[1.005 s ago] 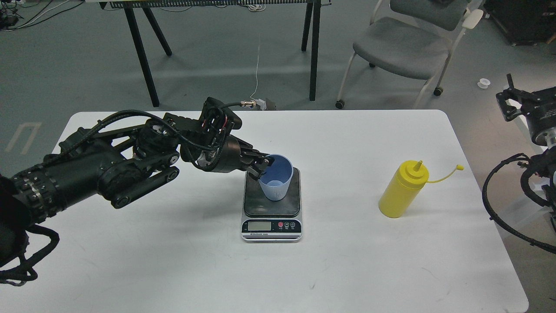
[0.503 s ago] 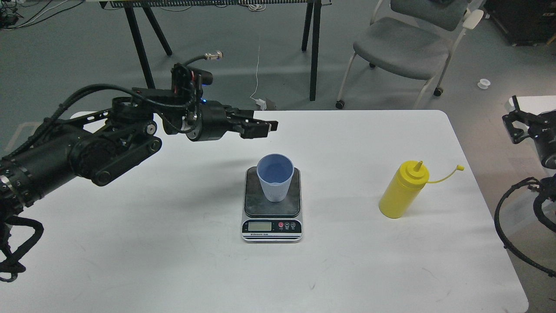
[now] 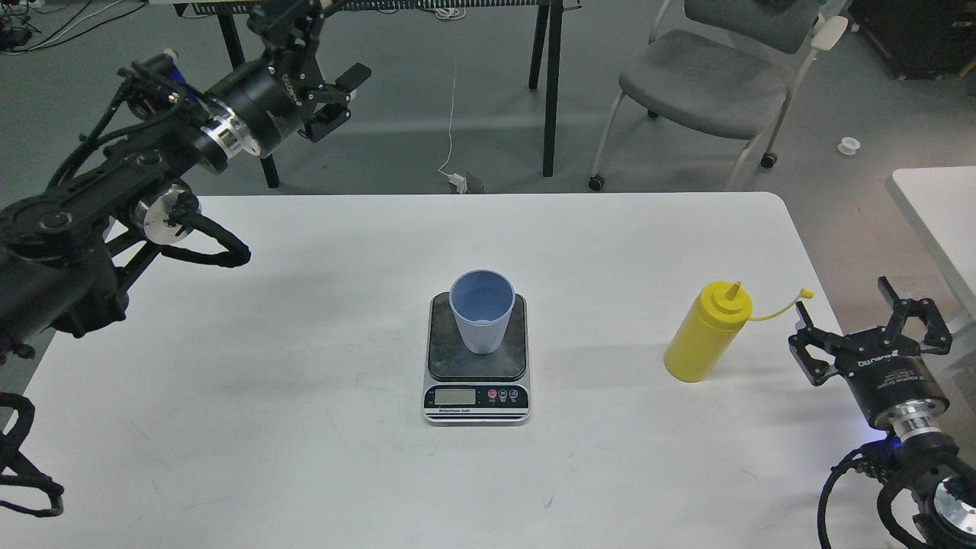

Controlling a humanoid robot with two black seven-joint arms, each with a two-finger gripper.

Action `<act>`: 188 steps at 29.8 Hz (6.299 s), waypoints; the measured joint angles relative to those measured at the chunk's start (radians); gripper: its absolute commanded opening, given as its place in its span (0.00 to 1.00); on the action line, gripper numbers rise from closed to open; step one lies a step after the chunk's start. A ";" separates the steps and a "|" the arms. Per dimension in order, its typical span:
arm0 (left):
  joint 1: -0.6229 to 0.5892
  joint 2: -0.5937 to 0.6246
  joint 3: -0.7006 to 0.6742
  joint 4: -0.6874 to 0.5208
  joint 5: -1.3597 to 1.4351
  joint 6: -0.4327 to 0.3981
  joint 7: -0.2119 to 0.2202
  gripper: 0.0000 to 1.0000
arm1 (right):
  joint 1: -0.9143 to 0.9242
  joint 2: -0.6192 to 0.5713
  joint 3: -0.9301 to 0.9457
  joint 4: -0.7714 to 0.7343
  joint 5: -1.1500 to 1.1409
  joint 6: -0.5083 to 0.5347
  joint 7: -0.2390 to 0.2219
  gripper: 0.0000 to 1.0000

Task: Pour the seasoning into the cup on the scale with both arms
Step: 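Open the left gripper and withdraw it away from the cup, then move the right gripper to the yellow bottle and grasp it, then lift the yellow bottle and tilt it nozzle-down over the blue cup, then hold the inverted bottle over the cup, then raise it away, then turn the bottle upright and lower it back onto the table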

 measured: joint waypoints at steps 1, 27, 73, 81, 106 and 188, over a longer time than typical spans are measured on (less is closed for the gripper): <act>0.018 -0.003 -0.034 0.019 -0.057 0.001 0.001 0.99 | -0.004 0.013 -0.016 0.000 -0.001 0.000 -0.001 1.00; 0.064 -0.046 -0.219 0.143 -0.319 -0.012 0.019 0.99 | 0.020 0.222 -0.131 -0.030 -0.009 0.000 0.003 0.93; 0.367 -0.059 -0.414 0.139 -0.346 -0.152 0.017 0.99 | 0.752 0.106 -0.186 0.033 -1.217 -0.037 0.003 0.41; 0.377 -0.059 -0.394 0.147 -0.335 -0.153 0.020 0.99 | 0.893 0.096 -0.360 0.028 -1.529 -0.077 0.017 0.41; 0.377 -0.061 -0.388 0.146 -0.334 -0.153 0.013 0.99 | 1.012 0.284 -0.763 -0.131 -1.899 -0.538 0.056 0.36; 0.423 -0.094 -0.387 0.051 -0.168 -0.153 0.008 0.99 | 0.105 0.294 -0.188 -0.075 -0.039 0.001 0.121 0.82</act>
